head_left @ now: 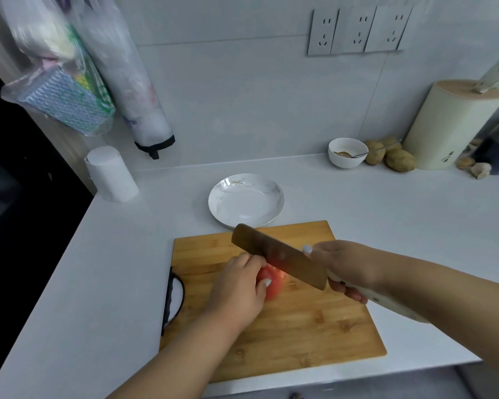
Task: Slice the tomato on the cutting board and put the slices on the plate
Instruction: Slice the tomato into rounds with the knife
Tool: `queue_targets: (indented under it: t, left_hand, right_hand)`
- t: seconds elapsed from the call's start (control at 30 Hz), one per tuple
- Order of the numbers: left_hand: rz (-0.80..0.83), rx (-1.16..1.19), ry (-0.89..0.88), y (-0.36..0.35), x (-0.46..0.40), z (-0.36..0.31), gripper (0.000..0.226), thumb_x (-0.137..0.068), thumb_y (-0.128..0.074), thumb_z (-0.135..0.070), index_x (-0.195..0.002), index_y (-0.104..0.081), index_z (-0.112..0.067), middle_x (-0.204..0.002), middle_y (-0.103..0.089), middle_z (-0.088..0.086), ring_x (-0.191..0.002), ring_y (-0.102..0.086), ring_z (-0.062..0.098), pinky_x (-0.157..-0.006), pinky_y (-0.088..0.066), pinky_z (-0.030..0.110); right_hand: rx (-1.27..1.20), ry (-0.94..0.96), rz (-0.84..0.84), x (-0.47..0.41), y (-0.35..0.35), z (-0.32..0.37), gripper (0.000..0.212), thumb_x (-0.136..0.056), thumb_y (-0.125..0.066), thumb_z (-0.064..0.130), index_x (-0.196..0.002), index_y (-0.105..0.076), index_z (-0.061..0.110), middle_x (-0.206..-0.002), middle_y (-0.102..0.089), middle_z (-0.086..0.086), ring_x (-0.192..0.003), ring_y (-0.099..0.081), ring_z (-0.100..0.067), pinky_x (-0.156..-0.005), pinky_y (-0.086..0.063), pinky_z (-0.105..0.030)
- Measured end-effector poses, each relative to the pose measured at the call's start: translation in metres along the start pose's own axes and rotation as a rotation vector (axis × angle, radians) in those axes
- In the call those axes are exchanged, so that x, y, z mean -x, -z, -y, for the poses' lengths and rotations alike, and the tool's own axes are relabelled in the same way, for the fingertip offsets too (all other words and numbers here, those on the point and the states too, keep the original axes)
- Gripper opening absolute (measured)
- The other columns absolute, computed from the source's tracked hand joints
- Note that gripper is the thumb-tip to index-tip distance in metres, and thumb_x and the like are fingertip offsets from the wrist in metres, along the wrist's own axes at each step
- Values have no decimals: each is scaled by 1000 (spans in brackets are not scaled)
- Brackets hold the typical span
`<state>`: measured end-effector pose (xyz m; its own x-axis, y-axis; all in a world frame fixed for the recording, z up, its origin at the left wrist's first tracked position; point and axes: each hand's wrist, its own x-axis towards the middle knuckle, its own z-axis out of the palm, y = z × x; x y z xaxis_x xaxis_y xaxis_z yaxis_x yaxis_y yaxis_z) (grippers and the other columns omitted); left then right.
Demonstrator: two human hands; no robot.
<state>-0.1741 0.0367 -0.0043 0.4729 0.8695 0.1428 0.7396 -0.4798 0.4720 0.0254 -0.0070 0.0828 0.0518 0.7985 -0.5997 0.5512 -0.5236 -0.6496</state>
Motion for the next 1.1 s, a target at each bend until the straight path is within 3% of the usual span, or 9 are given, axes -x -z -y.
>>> queue_targets:
  t: [0.2, 0.67, 1.1]
  left_hand:
    - [12, -16, 6, 0, -3, -1, 27, -89, -56, -35, -115, -51, -29, -116, -51, -12, -106, -46, 8, -86, -42, 21]
    - [5, -18, -3, 1, -3, 0, 27, -89, -56, -34, -115, -51, -29, -115, -51, -13, -104, -46, 7, -82, -37, 16]
    - [0, -6, -2, -2, -2, 0, 23, -88, -56, -34, -111, -52, -28, -110, -50, -12, -100, -47, 10, -82, -47, 26]
  right_hand:
    - [34, -5, 43, 8, 6, -9, 55, -96, -37, 58, -104, -60, 9, -54, -47, -3, -35, -37, -14, -43, -35, -24]
    - [62, -9, 54, -11, -11, 11, 51, -96, -35, 60, -95, -59, 14, -57, -47, -4, -39, -38, -15, -43, -33, -22]
    - [121, -38, 60, -18, -16, -3, 47, -96, -34, 60, -92, -55, 19, -56, -46, -3, -38, -39, -15, -41, -35, -21]
